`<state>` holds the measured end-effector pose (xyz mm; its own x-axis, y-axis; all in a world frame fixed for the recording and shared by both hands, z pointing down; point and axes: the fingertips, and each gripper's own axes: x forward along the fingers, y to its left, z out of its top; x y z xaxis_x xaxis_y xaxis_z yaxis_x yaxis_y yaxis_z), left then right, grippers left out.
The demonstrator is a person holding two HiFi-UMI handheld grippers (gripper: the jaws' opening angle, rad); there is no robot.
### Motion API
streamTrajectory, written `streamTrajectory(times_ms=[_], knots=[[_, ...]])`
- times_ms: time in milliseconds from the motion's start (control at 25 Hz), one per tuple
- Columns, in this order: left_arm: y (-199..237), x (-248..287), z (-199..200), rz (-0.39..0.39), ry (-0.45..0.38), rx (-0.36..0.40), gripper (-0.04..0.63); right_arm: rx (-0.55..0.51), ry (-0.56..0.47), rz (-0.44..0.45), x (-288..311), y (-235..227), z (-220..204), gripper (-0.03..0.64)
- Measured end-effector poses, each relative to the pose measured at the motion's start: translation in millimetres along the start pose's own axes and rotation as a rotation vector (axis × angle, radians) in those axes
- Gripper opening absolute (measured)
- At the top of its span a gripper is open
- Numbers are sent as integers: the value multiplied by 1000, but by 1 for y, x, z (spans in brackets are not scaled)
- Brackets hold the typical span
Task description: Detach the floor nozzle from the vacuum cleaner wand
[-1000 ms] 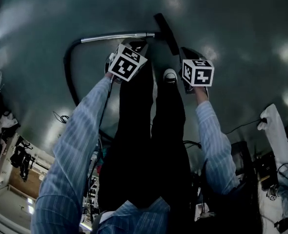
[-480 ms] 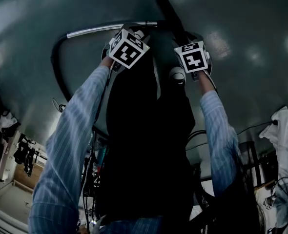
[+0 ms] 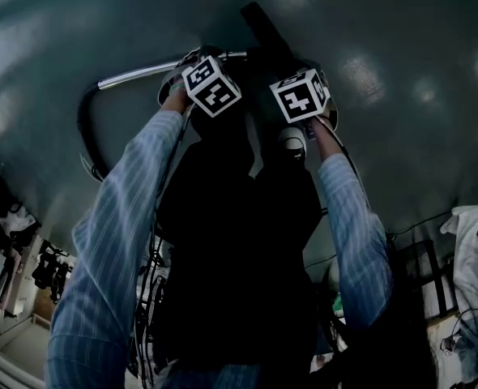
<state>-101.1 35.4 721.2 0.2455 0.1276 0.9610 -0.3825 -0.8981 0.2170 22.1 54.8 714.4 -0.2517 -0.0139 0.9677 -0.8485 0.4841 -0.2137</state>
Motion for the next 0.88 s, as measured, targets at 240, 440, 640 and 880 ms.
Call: streamTrajectory(times_ms=[240,440,640,880], knots=[[5,18,-1,11,74,196,127,21,-32,28,-8,4,15,233],[8,44,1,15,87,223,127,38,-47,31,7,-4,9,232],[11,36,5,31,95,218,137,-57,-17,-45,-1,-11,8,215],[10,45,0,24,100,166,141,3,-16,-33,4,-11,2,212]])
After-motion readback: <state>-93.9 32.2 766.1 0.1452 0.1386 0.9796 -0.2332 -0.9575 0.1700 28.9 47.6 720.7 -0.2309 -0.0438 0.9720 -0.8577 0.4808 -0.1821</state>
